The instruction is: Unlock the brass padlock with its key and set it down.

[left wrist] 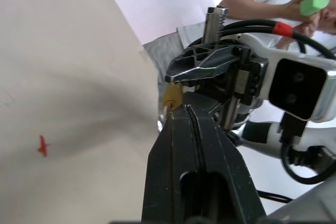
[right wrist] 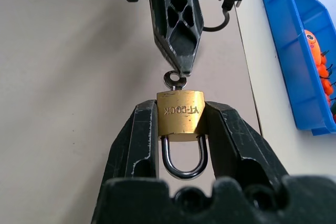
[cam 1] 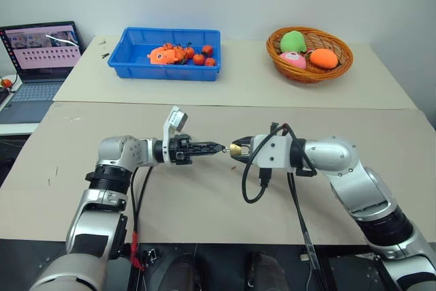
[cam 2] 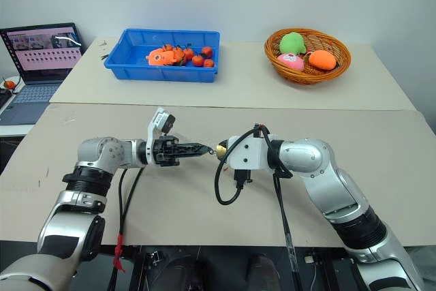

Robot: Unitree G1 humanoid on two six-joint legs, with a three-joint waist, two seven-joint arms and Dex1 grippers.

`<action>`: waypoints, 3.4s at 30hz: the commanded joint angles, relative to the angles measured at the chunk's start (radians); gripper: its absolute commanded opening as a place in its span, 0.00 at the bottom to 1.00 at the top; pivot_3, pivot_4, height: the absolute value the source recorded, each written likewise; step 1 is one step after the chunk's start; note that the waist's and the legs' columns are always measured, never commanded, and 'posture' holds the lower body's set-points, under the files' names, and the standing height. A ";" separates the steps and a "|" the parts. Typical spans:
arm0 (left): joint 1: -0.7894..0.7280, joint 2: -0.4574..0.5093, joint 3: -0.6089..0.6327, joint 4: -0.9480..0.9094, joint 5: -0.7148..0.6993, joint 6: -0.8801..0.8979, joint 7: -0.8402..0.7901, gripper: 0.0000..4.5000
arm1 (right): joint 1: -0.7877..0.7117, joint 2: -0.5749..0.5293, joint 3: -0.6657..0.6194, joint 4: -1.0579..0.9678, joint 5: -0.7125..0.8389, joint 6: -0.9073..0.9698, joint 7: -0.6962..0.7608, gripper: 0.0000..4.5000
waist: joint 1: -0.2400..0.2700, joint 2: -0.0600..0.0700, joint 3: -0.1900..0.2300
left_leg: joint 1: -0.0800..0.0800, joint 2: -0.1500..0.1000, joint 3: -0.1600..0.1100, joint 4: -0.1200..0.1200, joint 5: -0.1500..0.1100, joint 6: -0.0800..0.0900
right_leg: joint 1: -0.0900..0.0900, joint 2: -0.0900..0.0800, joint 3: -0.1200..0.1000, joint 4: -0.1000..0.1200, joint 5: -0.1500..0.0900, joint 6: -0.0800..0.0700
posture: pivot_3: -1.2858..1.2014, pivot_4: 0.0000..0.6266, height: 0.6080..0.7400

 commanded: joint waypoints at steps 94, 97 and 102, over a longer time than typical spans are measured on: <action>-0.212 0.198 -0.058 0.263 -0.164 0.578 -0.298 0.58 | -0.074 0.004 -0.043 -0.056 0.171 0.029 0.063 0.20 | -0.008 -0.001 0.001 | -0.002 0.000 0.000 0.001 0.000 0.000 | -0.003 0.000 0.001 0.008 0.000 0.001 | 0.52 0.24 0.64; -0.187 0.241 -0.086 0.208 -0.216 0.585 -0.287 0.58 | -0.075 0.007 -0.034 -0.039 0.159 0.004 0.067 0.20 | -0.008 -0.001 0.001 | -0.002 0.000 0.000 0.001 0.000 0.000 | -0.003 0.000 0.001 0.009 0.000 0.001 | 0.52 0.24 0.64; -0.182 0.232 -0.070 0.198 -0.227 0.585 -0.234 0.58 | -0.085 0.019 -0.021 -0.018 0.147 -0.019 0.068 0.20 | -0.001 -0.001 0.001 | -0.002 0.000 0.000 0.002 0.000 0.000 | -0.003 0.000 0.001 0.009 0.000 0.001 | 0.52 0.24 0.64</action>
